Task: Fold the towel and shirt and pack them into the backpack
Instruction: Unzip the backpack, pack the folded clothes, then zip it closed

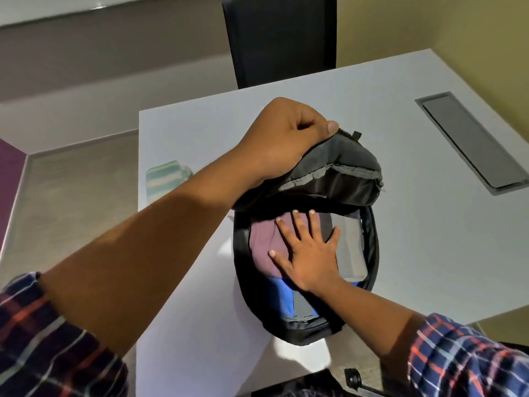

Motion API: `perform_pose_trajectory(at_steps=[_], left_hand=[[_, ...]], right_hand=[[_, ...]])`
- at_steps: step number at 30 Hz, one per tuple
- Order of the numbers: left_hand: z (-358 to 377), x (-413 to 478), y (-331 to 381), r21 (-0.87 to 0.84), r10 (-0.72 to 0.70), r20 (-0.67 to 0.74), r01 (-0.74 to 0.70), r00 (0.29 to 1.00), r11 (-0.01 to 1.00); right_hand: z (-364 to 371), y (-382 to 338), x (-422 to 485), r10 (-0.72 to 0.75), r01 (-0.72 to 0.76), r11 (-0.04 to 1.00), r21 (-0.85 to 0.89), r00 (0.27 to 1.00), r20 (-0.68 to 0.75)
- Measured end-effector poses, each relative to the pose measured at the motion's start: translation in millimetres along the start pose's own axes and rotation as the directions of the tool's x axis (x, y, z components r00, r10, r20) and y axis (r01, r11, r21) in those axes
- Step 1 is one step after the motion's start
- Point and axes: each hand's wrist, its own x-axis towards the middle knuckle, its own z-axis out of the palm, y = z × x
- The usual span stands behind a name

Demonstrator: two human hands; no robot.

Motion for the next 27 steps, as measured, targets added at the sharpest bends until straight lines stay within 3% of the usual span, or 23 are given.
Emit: perform_pose_trajectory(at_steps=[3,6,15,22,24,27], left_hand=[[6,-4,-7,0.005,-0.023,-0.012,0.023,1.0,1.0],[10,-6,-11,-0.005,-0.028,-0.028,0.028,0.999,1.0],[9,-10,-13,-0.055,-0.002,-0.009,0.001,1.0,0.998],[26,-54,-28,-0.051,0.027,0.09,-0.023,0.996,0.998],[37,-73,-43,-0.064,0.018,0.094,-0.012,0.995,0.998],[56,-102,-63,-0.071,-0.008,0.086,0.015,0.996,0.997]], right_hand=[[0,30,-11,0.132,-0.132,0.991,-0.013,0.99,0.04],[5,49,-11,0.125,-0.127,0.992,0.005,0.982,0.139],[-3,49,-13,0.108,-0.109,0.994,-0.005,0.971,0.213],[-36,53,-85,-0.006,-0.013,0.94,0.341,0.999,0.053],[-48,60,-110,0.151,-0.119,0.882,0.455,0.988,-0.035],[-67,82,-132,0.473,-0.288,0.738,0.611,0.866,-0.162]])
